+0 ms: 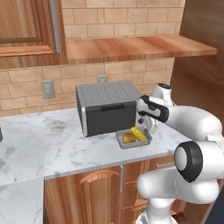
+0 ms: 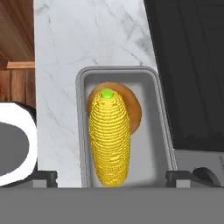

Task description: Take the corn and potato out of the freezer and place them in the tupperware container on the counter. Then put the tupperware containing the vegetables back in the freezer.

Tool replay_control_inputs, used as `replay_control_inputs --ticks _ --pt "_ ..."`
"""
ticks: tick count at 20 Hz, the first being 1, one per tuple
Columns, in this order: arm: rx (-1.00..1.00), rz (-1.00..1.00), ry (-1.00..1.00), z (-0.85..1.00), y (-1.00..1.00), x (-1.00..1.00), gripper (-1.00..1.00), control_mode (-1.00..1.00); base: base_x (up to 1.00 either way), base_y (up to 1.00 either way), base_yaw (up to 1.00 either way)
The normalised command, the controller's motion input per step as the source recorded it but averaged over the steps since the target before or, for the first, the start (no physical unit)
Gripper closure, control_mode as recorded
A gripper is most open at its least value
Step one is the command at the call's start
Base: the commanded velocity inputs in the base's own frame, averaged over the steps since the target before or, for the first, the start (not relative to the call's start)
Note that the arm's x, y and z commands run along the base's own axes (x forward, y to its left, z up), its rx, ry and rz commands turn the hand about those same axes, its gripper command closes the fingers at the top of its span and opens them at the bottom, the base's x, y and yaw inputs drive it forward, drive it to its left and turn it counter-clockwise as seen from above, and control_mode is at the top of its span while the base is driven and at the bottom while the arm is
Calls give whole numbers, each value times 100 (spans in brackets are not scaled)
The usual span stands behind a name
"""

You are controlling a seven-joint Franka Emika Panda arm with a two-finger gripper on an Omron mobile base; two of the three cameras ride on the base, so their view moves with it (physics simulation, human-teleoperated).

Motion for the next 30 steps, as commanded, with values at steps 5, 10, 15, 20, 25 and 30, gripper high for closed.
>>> replay_control_inputs --ticks 5,10,15,20,25,30 --pt "24 -44 8 0 -15 -23 -100 -100 0 0 0" --pt "24 -46 15 0 -8 0 -100 -100 0 0 0" --pt "7 -46 21 -1 0 1 -100 -100 0 0 0" --pt "0 -43 17 -1 -4 0 -100 -100 0 0 0" --pt "0 -29 11 -4 -30 0 -100 -100 0 0 0" --pt "3 -3 1 -7 -7 4 -100 -100 0 0 0"
